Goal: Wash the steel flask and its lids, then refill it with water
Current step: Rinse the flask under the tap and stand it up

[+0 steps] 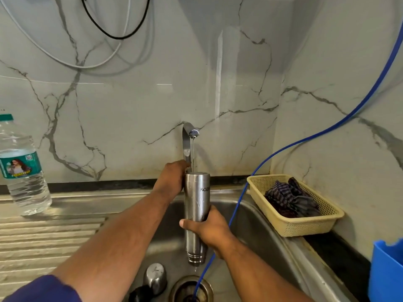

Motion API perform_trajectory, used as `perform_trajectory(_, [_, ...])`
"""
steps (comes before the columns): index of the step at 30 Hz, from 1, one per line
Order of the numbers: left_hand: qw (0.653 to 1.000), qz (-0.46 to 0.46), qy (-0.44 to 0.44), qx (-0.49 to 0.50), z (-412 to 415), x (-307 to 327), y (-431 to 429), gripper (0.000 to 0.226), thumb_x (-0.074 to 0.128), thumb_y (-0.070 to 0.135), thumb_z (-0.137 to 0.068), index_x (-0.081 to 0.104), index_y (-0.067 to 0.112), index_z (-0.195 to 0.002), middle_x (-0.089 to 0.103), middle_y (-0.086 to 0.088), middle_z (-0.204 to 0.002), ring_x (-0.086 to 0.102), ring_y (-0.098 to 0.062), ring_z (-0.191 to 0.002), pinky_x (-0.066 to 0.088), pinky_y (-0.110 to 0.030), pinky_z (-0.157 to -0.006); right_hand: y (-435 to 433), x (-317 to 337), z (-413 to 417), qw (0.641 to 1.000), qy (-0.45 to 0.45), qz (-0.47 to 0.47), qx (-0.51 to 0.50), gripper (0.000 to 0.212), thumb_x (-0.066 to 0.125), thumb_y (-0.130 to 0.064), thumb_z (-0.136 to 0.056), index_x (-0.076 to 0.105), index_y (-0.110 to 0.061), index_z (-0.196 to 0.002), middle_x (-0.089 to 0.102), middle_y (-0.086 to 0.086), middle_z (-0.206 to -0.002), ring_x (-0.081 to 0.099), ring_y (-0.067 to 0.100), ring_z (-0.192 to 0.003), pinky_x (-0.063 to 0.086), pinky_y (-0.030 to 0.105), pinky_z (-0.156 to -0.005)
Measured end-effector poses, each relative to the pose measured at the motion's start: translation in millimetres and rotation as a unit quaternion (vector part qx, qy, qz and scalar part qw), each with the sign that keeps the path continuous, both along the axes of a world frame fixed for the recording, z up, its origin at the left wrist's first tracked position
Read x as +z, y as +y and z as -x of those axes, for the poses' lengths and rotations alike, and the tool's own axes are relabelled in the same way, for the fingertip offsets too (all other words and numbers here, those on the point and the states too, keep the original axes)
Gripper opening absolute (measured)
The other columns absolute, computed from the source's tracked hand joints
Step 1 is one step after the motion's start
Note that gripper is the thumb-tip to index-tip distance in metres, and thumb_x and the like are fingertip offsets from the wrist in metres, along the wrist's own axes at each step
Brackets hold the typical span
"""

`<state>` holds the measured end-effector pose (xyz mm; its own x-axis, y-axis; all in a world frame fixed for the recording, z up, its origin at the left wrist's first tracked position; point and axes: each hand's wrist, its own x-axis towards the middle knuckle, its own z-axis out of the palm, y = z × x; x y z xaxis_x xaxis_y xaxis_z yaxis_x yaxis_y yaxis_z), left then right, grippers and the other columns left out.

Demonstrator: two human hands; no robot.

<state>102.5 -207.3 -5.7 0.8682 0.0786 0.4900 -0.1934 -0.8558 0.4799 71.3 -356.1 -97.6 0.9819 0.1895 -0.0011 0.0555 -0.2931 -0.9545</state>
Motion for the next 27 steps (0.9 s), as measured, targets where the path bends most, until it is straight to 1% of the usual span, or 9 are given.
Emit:
perform_trajectory(4, [1.0,0.012,-0.02,0.003,-3.5,-6.4,3.6,0.023,0.058,0.0,-0.094,0.068,0.02,-0.092,0.062,0.008,-0.078,0.058,-0.006,-0.069,0.04,-0.013,-0.063,-1.2,3.6,2.7,1.0,0.008,0.006,0.014,0.075,0.094,-0.037,-0.067,0.053,-0.025,-0.128,0.068,-0.007,-0.113,0.067,0.009,-0.099,0.059,0.029,-0.087])
perform_trajectory(10, [0.999,0.037,-0.015,-0.018,-1.7,-9.7,6.5,0.023,0.055,0.002,-0.097,0.067,0.021,-0.101,0.065,0.007,-0.084,0.059,-0.002,-0.071,0.041,-0.008,-0.061,-0.1,5.7,6.3,1.0,0.013,0.014,0.019,0.077,0.094,-0.037,-0.068,0.052,-0.025,-0.132,0.067,-0.006,-0.117,0.066,0.011,-0.102,0.055,0.026,-0.085])
perform_trajectory(13, [0.993,0.117,-0.012,-0.027,8.3,-9.3,4.1,0.017,0.052,0.011,-0.105,0.063,0.023,-0.101,0.063,0.012,-0.085,0.06,-0.001,-0.076,0.043,-0.003,-0.061,-0.9,6.5,6.4,1.0,0.013,0.013,0.016,0.076,0.094,-0.039,-0.068,0.052,-0.025,-0.13,0.067,-0.007,-0.116,0.066,0.01,-0.101,0.055,0.026,-0.084])
perform_trajectory(15, [0.982,0.188,-0.019,0.006,17.3,-13.0,-0.4,0.024,0.046,0.028,-0.109,0.064,0.018,-0.096,0.065,0.007,-0.083,0.062,-0.008,-0.078,0.043,-0.008,-0.059,-0.3,6.9,6.9,1.0,0.014,0.008,0.019,0.076,0.094,-0.04,-0.068,0.052,-0.025,-0.13,0.067,-0.007,-0.116,0.066,0.01,-0.101,0.057,0.029,-0.087])
perform_trajectory(17, [0.95,0.311,0.008,0.013,29.1,-16.2,-8.2,0.042,0.04,0.043,-0.108,0.068,0.014,-0.098,0.07,-0.002,-0.09,0.067,-0.021,-0.089,0.047,-0.021,-0.066,0.1,6.9,7.6,1.0,0.014,0.006,0.028,0.076,0.093,-0.04,-0.068,0.053,-0.024,-0.131,0.068,-0.007,-0.115,0.067,0.01,-0.101,0.058,0.03,-0.088])
perform_trajectory(19, [0.893,0.441,0.08,-0.046,41.3,-17.6,-16.9,0.049,0.036,0.055,-0.106,0.07,0.019,-0.104,0.073,-0.002,-0.097,0.068,-0.023,-0.097,0.049,-0.03,-0.072,0.6,7.9,8.0,0.999,0.014,0.007,0.04,0.078,0.092,-0.042,-0.069,0.049,-0.023,-0.131,0.068,-0.006,-0.115,0.067,0.01,-0.101,0.058,0.032,-0.089])
perform_trajectory(22, [0.844,0.496,0.177,-0.098,52.2,-25.7,-25.5,0.052,0.055,0.063,-0.094,0.066,0.02,-0.121,0.075,-0.004,-0.106,0.071,-0.021,-0.099,0.056,-0.032,-0.076,0.0,12.7,10.9,0.998,0.019,0.002,0.052,0.08,0.088,-0.043,-0.075,0.037,-0.024,-0.134,0.066,-0.005,-0.115,0.068,0.012,-0.1,0.057,0.031,-0.084])
perform_trajectory(24, [0.83,0.526,0.167,-0.079,50.9,-36.8,-27.5,0.058,0.073,0.053,-0.086,0.061,0.015,-0.129,0.074,-0.007,-0.109,0.072,-0.022,-0.099,0.057,-0.03,-0.072,-1.3,15.8,14.1,0.998,0.025,-0.003,0.061,0.075,0.085,-0.043,-0.078,0.036,-0.025,-0.132,0.066,-0.005,-0.112,0.069,0.012,-0.097,0.057,0.029,-0.079])
perform_trajectory(27, [0.781,0.607,0.139,-0.045,44.5,-44.5,-29.4,0.063,0.076,0.051,-0.084,0.053,0.017,-0.133,0.068,-0.012,-0.116,0.067,-0.029,-0.103,0.058,-0.04,-0.079,-6.1,15.9,15.5,0.998,0.031,0.011,0.061,0.068,0.085,-0.042,-0.079,0.041,-0.028,-0.129,0.064,-0.008,-0.108,0.068,0.011,-0.096,0.057,0.025,-0.075])
